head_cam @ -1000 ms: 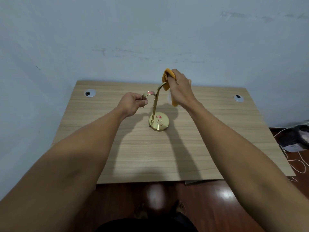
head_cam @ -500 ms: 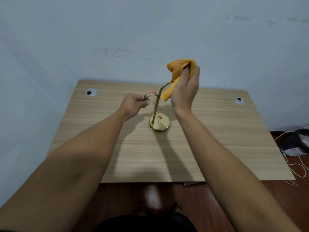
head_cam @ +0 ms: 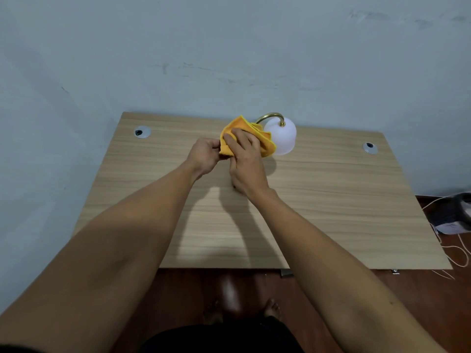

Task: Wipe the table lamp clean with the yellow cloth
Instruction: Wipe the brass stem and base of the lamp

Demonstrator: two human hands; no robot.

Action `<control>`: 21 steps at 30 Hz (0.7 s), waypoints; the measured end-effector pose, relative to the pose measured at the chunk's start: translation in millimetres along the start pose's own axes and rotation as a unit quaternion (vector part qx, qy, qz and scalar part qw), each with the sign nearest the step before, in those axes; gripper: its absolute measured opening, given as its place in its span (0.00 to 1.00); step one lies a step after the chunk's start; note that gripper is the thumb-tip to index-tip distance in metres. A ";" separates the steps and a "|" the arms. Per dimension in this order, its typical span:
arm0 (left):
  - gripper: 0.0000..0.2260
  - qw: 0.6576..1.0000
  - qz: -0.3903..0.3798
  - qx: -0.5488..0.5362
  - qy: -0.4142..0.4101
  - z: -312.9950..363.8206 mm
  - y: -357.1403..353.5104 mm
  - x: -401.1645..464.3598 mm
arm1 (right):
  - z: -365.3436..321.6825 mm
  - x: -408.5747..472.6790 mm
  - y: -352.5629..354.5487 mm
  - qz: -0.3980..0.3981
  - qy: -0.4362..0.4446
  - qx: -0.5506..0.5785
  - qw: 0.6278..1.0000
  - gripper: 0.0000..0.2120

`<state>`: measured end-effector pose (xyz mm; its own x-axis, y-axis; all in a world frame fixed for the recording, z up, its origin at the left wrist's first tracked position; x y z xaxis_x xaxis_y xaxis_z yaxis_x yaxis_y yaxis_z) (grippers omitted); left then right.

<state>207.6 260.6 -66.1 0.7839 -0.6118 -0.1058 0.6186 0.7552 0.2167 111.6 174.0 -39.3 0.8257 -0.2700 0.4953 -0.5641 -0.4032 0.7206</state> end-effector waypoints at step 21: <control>0.10 0.999 -0.003 -0.011 0.044 -7.3 -1.4 -2.7 | 17.3 -10.5 44.2 0.093 -0.055 0.036 0.993 0.20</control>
<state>205.0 262.9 -73.1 0.7817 -0.5931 -0.1929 0.6229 0.7577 0.1945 78.1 143.9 -21.0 0.7045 -0.4382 0.5583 -0.7089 -0.3979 0.5823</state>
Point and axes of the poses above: each hand's wrist, its own x-axis towards the middle knuckle, its own y-axis out of the back of the hand, z = x × y, the point moved 4 cm from there along x, towards the middle knuckle
